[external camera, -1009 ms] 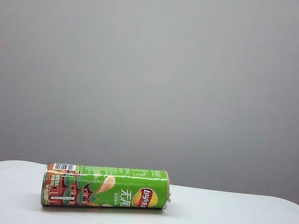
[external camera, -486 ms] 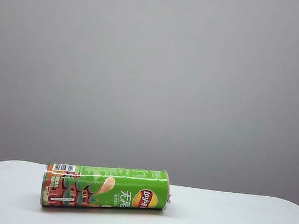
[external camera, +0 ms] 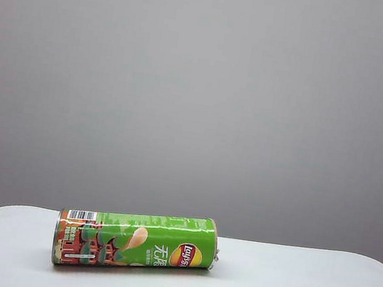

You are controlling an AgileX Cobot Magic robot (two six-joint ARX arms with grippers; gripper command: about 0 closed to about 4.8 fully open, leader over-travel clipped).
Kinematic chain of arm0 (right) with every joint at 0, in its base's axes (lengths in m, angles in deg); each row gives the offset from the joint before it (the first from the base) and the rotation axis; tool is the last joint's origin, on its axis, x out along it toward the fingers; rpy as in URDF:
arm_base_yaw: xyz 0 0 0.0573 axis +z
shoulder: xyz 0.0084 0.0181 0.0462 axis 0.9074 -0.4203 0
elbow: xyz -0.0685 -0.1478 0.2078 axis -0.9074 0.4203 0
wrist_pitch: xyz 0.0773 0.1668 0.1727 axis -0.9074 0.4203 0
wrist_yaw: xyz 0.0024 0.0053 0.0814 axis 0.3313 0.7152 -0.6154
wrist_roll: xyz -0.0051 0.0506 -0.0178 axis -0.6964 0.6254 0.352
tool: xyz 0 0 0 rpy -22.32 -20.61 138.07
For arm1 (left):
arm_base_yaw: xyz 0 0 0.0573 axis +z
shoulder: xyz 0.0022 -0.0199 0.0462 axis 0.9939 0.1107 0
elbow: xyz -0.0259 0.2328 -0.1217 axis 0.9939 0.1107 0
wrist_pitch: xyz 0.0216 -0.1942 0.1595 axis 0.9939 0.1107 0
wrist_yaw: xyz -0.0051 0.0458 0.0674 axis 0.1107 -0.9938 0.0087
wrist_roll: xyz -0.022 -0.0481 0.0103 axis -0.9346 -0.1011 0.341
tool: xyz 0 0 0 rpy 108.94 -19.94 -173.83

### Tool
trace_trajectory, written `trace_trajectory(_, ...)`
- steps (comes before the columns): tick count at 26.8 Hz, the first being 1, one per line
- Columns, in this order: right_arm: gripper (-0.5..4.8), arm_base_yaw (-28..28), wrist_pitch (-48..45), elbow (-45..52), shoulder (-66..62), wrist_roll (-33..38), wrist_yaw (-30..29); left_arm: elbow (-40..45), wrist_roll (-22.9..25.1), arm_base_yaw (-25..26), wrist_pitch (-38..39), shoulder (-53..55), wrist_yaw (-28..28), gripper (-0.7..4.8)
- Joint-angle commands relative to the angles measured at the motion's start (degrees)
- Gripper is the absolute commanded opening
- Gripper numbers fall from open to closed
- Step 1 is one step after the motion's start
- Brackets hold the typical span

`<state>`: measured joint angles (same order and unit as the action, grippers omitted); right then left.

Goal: Pick up the green tub of chips from the desk, push the transparent container that's holding the chips and has slipped out back in, and finally put the chips back on the desk.

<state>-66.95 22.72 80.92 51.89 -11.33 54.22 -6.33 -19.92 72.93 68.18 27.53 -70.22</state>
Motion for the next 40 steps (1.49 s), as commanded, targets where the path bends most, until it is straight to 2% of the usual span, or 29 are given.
trace_trajectory(1,-0.06,0.0,1.2,0.4,0.0,-0.3,0.8,1.8,-0.9,7.9,-3.6,0.0,7.1,1.41)
trace_trajectory(4,-0.06,0.1,1.4,0.4,0.0,-0.3,0.7,3.1,-3.8,15.3,-4.1,0.0,14.0,1.06)
trace_trajectory(6,-0.06,0.0,1.6,0.4,0.0,-0.3,0.8,3.3,-4.5,19.7,-4.1,0.0,21.5,0.69)
trace_trajectory(9,-0.06,0.0,3.5,0.4,0.0,-0.3,0.9,3.2,-4.7,23.6,-4.2,0.0,25.3,0.22)
trace_trajectory(10,-0.06,0.0,5.1,0.4,0.0,-0.5,1.2,3.3,-4.8,24.1,-4.1,0.0,24.6,-0.06)
trace_trajectory(12,-0.06,0.0,7.6,0.4,0.0,-1.9,2.3,3.3,-4.5,24.0,-3.6,0.0,23.1,-0.06)
trace_trajectory(22,-0.06,0.0,7.8,0.4,0.0,-2.1,2.3,4.0,-4.9,23.9,-0.6,0.0,18.1,-0.06)
trace_trajectory(26,-0.06,0.0,7.9,0.4,0.0,-2.2,2.3,4.0,-4.9,22.2,0.2,0.0,15.4,-0.06)
trace_trajectory(34,-0.05,0.0,9.5,0.4,0.0,-2.1,3.1,4.0,-3.3,17.1,-0.1,0.0,14.4,-0.06)
trace_trajectory(40,-0.04,0.0,9.6,0.4,0.0,-1.7,3.2,4.0,-1.5,16.9,3.0,0.0,14.1,0.01)
